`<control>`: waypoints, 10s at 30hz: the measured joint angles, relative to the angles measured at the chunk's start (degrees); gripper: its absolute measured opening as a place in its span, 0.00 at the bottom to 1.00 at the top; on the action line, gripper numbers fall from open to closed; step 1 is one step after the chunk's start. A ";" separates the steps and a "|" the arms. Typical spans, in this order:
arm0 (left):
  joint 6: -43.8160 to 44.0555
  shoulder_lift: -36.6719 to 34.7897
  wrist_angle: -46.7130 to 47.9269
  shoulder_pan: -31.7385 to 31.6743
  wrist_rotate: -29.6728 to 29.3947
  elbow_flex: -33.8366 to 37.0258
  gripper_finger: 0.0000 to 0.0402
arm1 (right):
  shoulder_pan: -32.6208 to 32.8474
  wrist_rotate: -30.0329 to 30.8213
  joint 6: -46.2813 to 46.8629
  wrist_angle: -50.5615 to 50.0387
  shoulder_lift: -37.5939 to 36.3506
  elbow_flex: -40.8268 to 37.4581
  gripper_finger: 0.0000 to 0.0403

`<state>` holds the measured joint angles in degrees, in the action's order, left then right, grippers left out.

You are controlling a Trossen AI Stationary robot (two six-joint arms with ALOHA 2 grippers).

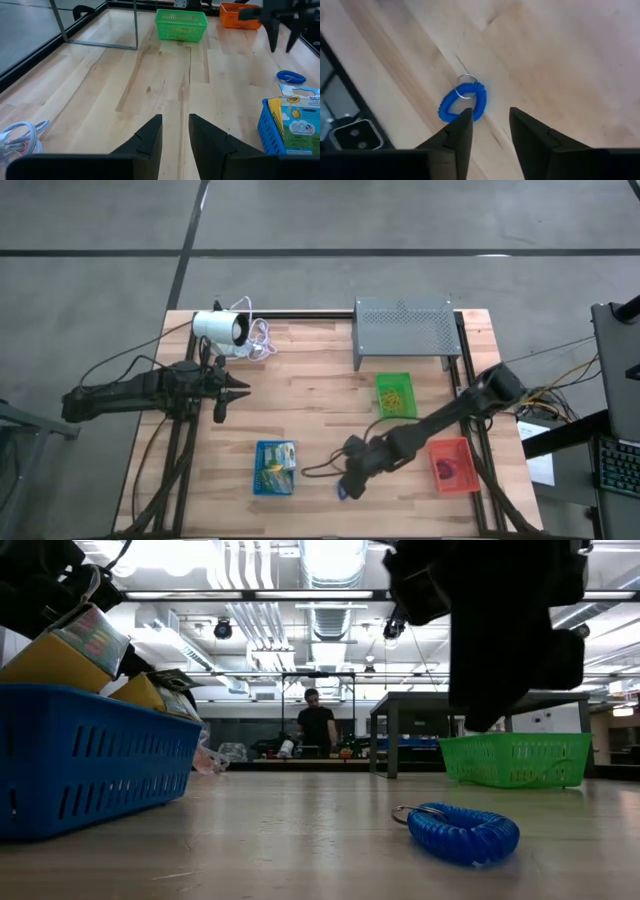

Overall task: Pick & Place Office Desk Supplies
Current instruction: Put the blue spring keychain into the orange bin, then put the green bin on the shelf

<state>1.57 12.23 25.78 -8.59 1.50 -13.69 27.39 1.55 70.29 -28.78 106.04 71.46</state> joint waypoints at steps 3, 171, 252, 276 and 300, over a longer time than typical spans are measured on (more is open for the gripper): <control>0.00 0.00 0.02 0.01 0.00 0.00 0.25 | 0.80 -0.55 -0.24 -3.02 3.44 3.76 0.36; 0.02 0.01 1.53 -0.01 -0.02 0.00 0.25 | 37.71 4.77 12.28 -24.94 -44.78 -37.95 0.03; 0.01 0.00 1.53 -0.01 0.00 0.00 0.25 | -10.08 7.33 -58.57 -31.72 -39.23 -13.31 0.33; 0.02 0.00 1.53 0.01 0.00 0.00 0.25 | -10.31 7.55 -60.58 -27.60 -19.52 -15.16 0.38; -0.01 0.00 1.53 0.01 0.00 0.00 0.25 | -10.36 7.53 -59.77 -18.07 -20.30 -23.38 0.19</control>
<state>1.56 12.23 27.31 -8.58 1.50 -13.69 17.04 9.08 10.52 -46.85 85.73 48.08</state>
